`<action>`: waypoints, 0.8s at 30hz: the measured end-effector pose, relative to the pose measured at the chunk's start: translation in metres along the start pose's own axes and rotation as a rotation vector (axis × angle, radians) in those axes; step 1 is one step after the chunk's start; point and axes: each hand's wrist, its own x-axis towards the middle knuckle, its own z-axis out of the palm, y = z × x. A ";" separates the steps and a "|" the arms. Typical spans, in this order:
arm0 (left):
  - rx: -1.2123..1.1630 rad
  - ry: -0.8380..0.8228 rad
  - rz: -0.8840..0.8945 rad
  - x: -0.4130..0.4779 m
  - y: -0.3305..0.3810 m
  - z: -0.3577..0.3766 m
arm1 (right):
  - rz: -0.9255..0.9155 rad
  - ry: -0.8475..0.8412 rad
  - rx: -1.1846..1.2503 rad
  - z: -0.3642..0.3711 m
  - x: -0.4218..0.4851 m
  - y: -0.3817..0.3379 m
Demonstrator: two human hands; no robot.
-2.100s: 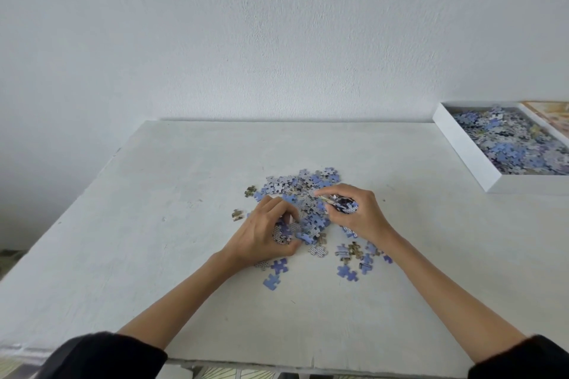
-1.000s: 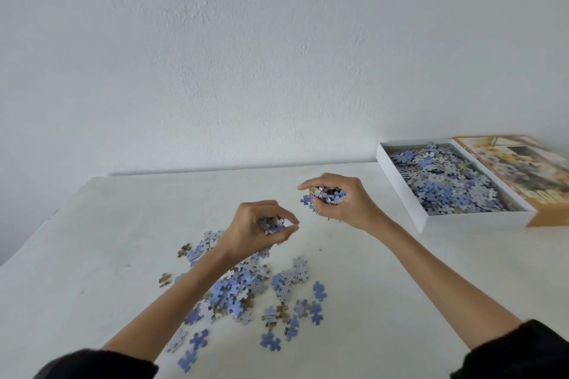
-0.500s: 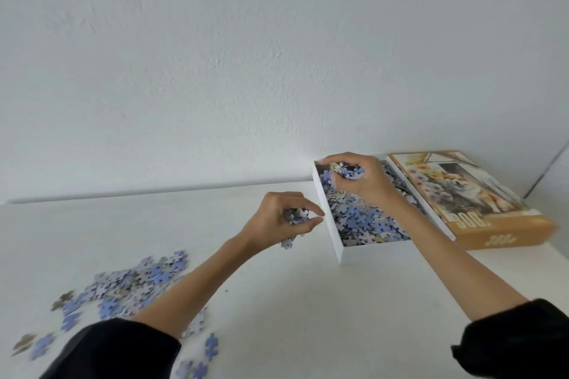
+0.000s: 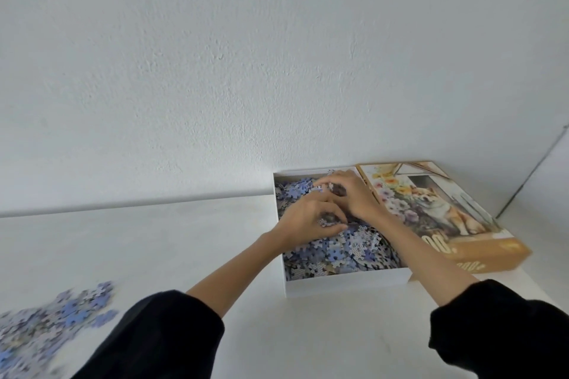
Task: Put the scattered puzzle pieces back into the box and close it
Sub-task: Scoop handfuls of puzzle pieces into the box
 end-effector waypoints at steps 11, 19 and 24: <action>0.079 -0.135 0.110 -0.020 -0.009 -0.007 | -0.053 0.033 0.092 0.002 0.005 0.021; 0.440 -0.112 -0.079 -0.016 -0.021 -0.003 | 0.127 0.242 0.001 0.000 0.010 0.020; 0.574 0.105 -0.099 -0.019 -0.014 0.003 | 0.027 0.114 -0.079 0.000 -0.005 0.018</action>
